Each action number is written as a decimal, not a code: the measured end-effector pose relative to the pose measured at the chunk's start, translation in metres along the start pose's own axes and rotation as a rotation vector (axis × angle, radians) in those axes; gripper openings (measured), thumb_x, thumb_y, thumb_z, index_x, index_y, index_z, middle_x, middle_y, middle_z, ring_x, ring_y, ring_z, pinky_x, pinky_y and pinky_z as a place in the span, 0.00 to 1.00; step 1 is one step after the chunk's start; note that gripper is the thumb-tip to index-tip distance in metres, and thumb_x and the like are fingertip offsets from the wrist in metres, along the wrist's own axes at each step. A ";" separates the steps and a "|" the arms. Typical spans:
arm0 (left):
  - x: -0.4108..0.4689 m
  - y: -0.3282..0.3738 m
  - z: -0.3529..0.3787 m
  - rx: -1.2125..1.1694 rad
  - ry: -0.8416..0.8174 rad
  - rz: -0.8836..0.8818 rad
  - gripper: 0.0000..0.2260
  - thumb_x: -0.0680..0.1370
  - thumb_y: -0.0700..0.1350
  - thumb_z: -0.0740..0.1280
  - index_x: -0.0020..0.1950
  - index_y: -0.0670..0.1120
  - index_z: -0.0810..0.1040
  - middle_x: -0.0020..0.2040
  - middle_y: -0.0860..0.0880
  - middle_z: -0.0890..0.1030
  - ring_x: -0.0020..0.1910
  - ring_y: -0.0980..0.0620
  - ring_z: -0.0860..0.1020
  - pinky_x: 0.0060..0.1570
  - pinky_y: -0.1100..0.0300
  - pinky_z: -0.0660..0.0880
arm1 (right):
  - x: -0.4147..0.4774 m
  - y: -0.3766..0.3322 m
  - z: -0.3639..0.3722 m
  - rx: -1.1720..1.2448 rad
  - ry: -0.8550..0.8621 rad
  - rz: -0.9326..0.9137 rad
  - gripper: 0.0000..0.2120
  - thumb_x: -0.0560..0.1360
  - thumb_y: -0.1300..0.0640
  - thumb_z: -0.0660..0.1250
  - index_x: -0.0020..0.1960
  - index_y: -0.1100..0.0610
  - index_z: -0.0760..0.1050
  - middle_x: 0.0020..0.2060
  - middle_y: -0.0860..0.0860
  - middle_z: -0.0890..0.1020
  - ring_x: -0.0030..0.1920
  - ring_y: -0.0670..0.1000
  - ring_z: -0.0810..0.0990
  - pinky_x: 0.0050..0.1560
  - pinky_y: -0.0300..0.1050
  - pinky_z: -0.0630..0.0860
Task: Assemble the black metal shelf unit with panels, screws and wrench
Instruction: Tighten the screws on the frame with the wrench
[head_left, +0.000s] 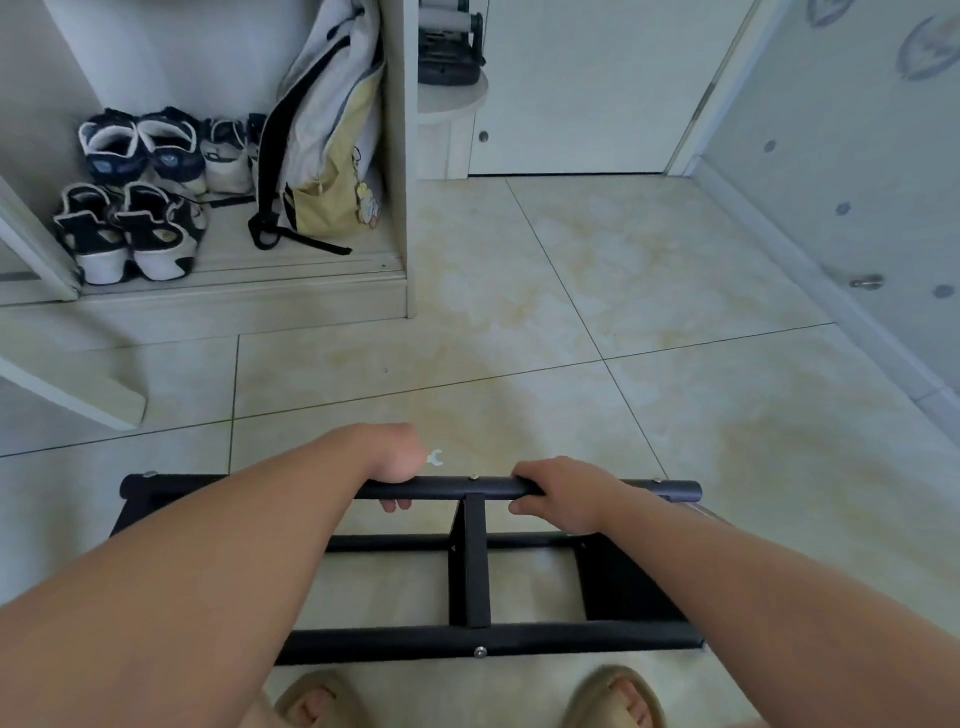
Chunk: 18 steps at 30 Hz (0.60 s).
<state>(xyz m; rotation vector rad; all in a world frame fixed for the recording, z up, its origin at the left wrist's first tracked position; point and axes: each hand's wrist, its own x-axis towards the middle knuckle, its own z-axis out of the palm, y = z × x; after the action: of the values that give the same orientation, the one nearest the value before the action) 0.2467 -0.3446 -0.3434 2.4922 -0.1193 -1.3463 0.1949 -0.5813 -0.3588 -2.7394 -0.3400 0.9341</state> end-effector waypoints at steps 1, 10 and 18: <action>-0.004 0.001 0.000 -0.002 0.011 0.000 0.18 0.81 0.37 0.51 0.43 0.41 0.80 0.37 0.51 0.85 0.41 0.50 0.84 0.54 0.57 0.79 | 0.000 -0.002 -0.001 -0.009 0.025 -0.003 0.09 0.81 0.44 0.63 0.51 0.49 0.69 0.44 0.48 0.76 0.46 0.54 0.74 0.45 0.48 0.69; -0.020 -0.014 -0.006 -0.169 0.381 -0.038 0.11 0.82 0.37 0.57 0.59 0.37 0.76 0.45 0.46 0.79 0.33 0.54 0.76 0.31 0.64 0.73 | -0.001 -0.027 -0.012 -0.076 0.268 -0.094 0.11 0.82 0.44 0.62 0.58 0.51 0.73 0.49 0.46 0.77 0.51 0.53 0.75 0.58 0.52 0.69; -0.024 -0.029 0.007 -0.052 0.494 -0.006 0.05 0.80 0.39 0.56 0.54 0.42 0.68 0.44 0.45 0.75 0.40 0.47 0.72 0.38 0.54 0.67 | -0.003 -0.035 0.007 -0.112 0.333 -0.125 0.16 0.84 0.47 0.58 0.69 0.50 0.69 0.58 0.48 0.75 0.59 0.53 0.73 0.59 0.50 0.66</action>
<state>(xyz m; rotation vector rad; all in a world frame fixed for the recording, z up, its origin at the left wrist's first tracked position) 0.2254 -0.3136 -0.3371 2.6949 0.0328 -0.6896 0.1827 -0.5482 -0.3527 -2.8685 -0.5050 0.4284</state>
